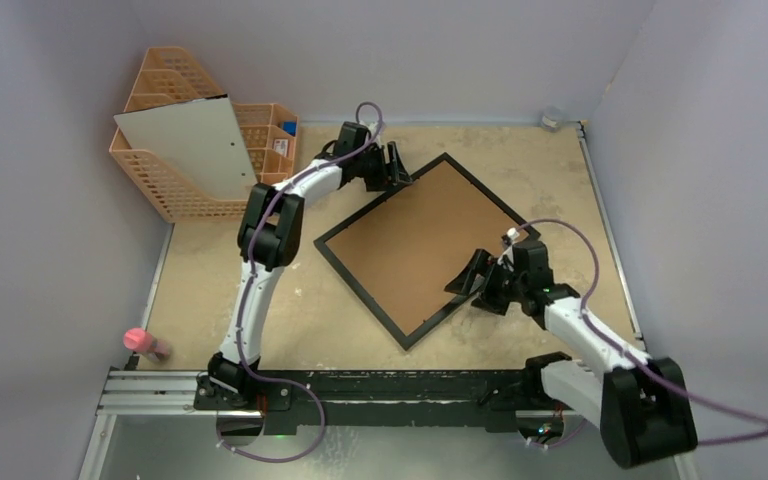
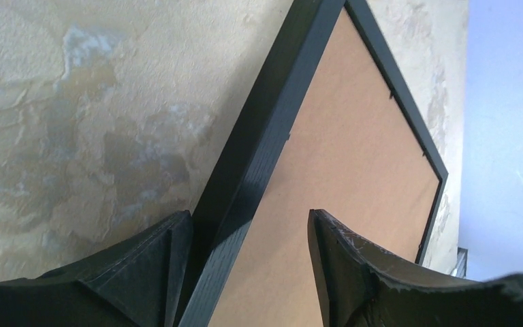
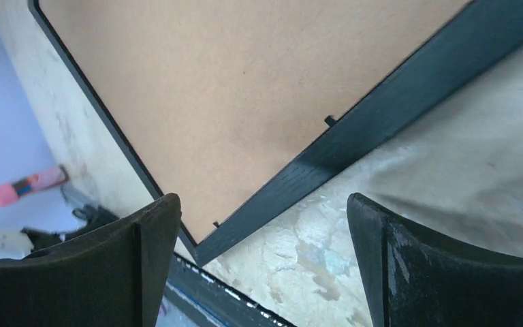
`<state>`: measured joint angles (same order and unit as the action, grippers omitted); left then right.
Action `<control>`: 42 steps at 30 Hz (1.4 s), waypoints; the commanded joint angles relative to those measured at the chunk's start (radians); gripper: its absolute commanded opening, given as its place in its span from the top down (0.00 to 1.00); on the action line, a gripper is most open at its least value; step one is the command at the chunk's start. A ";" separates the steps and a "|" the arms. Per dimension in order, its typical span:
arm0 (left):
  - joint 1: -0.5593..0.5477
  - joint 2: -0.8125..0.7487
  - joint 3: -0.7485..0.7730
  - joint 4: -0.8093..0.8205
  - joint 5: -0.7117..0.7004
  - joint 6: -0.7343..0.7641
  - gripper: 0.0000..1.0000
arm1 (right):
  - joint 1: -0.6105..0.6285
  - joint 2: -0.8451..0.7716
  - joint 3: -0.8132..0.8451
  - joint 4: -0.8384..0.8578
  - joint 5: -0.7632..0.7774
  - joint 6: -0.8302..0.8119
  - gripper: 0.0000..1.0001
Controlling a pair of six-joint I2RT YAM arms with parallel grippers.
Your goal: Put the photo into the frame
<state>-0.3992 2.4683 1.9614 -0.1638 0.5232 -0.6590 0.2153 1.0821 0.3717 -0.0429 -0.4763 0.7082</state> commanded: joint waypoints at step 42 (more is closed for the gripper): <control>0.280 -0.799 -1.143 0.121 -0.041 -0.094 0.57 | 0.526 1.060 1.084 0.089 -0.117 -0.033 0.79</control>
<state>-0.1200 1.6321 0.8490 -0.1474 0.3786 -0.7071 0.7452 2.1174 1.4063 0.1101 -0.5720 0.7136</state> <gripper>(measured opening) 0.426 0.210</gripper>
